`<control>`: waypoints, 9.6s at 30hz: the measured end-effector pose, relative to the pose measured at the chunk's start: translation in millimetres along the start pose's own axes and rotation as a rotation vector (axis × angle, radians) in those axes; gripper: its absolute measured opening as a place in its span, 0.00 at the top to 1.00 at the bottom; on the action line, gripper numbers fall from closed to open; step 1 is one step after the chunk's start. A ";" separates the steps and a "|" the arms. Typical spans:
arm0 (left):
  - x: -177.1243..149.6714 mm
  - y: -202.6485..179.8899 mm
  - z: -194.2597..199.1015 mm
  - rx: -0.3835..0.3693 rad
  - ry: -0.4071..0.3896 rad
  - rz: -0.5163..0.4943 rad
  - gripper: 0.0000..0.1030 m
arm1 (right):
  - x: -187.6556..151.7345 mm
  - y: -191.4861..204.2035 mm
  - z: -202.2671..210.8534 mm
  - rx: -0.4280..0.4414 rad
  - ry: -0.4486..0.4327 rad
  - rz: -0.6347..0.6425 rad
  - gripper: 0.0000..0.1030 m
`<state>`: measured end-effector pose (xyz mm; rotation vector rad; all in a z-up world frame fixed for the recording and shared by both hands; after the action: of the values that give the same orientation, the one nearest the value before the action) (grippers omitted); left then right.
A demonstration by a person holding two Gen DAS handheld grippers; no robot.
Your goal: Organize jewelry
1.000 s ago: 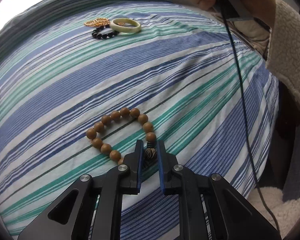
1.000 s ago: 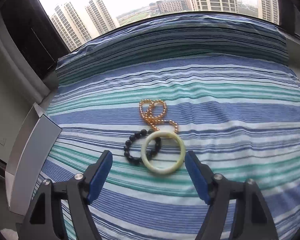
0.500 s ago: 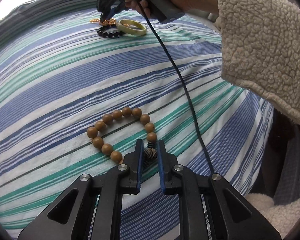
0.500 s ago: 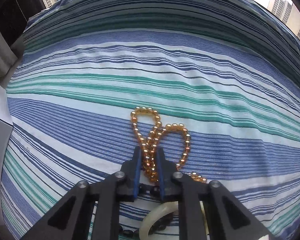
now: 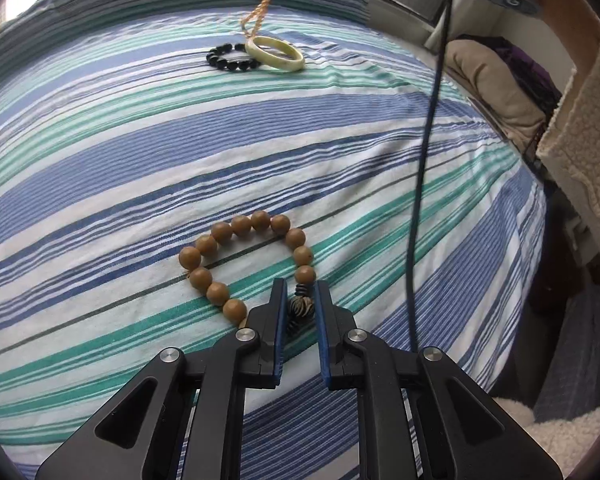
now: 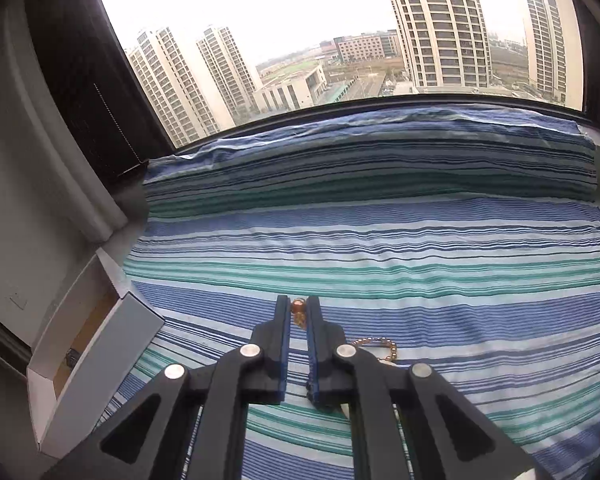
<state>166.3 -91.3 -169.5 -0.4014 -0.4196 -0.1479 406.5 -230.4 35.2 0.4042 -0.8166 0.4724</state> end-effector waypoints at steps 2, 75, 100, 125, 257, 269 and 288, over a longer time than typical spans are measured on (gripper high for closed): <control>-0.7 1.5 1.1 0.000 0.001 0.008 0.88 | -2.0 11.8 30.6 0.015 -0.048 0.014 0.92; 10.0 372.8 239.3 0.504 -0.312 0.723 0.65 | 45.1 434.3 -167.4 0.345 0.109 0.417 0.90; -24.7 134.8 193.1 0.328 -0.440 0.403 0.04 | -144.7 263.2 24.3 -0.142 0.010 0.383 0.22; -82.6 54.1 164.8 0.323 -0.371 0.290 0.04 | -288.3 207.6 128.9 -0.165 -0.103 0.189 0.22; -32.3 122.8 161.2 0.394 -0.337 0.338 0.91 | -194.3 178.2 -1.0 0.126 0.301 0.254 0.90; -46.0 134.7 290.4 0.291 -0.492 0.400 0.91 | -151.9 224.3 21.1 0.183 0.208 0.340 0.90; -84.9 334.5 316.5 0.603 -0.412 0.760 0.91 | -67.9 500.8 -32.5 0.537 0.148 0.765 0.90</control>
<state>47.6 347.4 -57.1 0.0306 -0.6603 0.7990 112.6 182.0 43.2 0.5355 -0.6723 1.4352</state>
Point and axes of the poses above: each gripper's, at about its wrist camera, not at the fingertips, and z roughly against the way its jaws point, y to its left, x to its top, the point moved 1 cm from there along -z, roughly the way its jaws point, and after that the axes turned 11 degrees about z, right-handed, at the moved point
